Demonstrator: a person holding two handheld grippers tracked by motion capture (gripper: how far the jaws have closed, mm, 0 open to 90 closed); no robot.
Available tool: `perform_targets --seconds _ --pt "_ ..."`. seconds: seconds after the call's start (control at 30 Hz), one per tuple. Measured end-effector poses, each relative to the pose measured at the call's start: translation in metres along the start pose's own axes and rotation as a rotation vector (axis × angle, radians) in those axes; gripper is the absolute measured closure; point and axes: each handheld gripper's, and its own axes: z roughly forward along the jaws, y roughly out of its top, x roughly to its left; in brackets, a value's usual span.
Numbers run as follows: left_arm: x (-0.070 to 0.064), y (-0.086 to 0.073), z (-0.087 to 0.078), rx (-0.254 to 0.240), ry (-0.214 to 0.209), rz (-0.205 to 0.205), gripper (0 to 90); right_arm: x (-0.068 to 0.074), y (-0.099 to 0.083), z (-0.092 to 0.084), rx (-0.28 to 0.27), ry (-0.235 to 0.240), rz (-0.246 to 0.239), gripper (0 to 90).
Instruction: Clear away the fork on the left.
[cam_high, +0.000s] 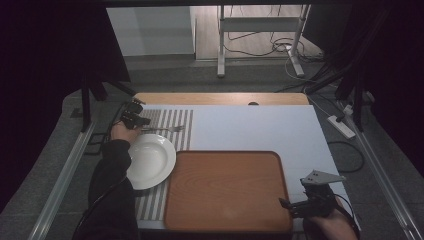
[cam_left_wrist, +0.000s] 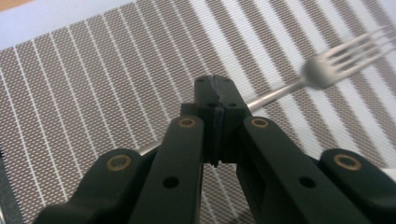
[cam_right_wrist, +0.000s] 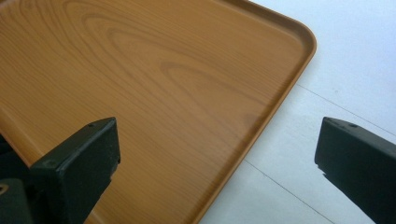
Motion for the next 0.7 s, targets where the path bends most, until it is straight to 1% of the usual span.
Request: perform_targets --seconds 0.07,0.2,0.23,0.33,0.37,0.43,0.5,0.53,0.57,0.63,0.67,0.7 --pt "0.005 0.0 0.004 0.012 0.011 -0.001 89.4 0.0 0.0 0.0 0.002 0.0 0.0 0.9" --pt "0.013 -0.001 0.011 0.033 0.064 0.002 89.4 0.0 0.0 0.0 0.001 0.002 0.001 0.9" --pt "0.015 -0.002 0.012 0.037 0.068 -0.003 89.4 0.0 0.0 0.0 0.001 0.002 0.001 0.9" --pt "0.021 -0.005 0.017 0.065 0.109 -0.001 89.4 0.0 0.0 0.0 -0.003 0.004 0.003 0.9" --pt "0.021 -0.005 0.017 0.065 0.109 -0.001 89.3 0.0 0.0 0.0 -0.003 0.004 0.003 0.9" --pt "0.026 -0.01 0.017 0.059 0.095 -0.022 89.4 0.0 0.0 0.0 -0.004 0.004 0.006 0.8" --pt "0.026 -0.011 0.017 0.06 0.092 -0.023 89.4 0.0 0.0 0.0 -0.003 0.004 0.004 0.9" --pt "0.025 -0.011 0.016 0.067 0.085 -0.024 89.5 0.0 0.0 0.0 -0.002 0.004 0.003 0.9" --pt "0.024 -0.013 0.014 0.089 0.072 -0.019 89.4 0.0 0.0 0.0 0.0 0.003 0.001 0.9" --pt "0.022 -0.015 0.011 0.112 0.052 -0.012 89.4 0.0 0.0 0.0 0.001 0.003 -0.001 0.9" --pt "0.022 -0.015 0.011 0.112 0.052 -0.012 89.5 0.0 0.0 0.0 -0.001 0.003 -0.003 0.9" --pt "0.021 -0.016 0.009 0.124 0.035 -0.007 89.5 0.0 0.0 0.0 -0.001 0.003 -0.003 0.9"
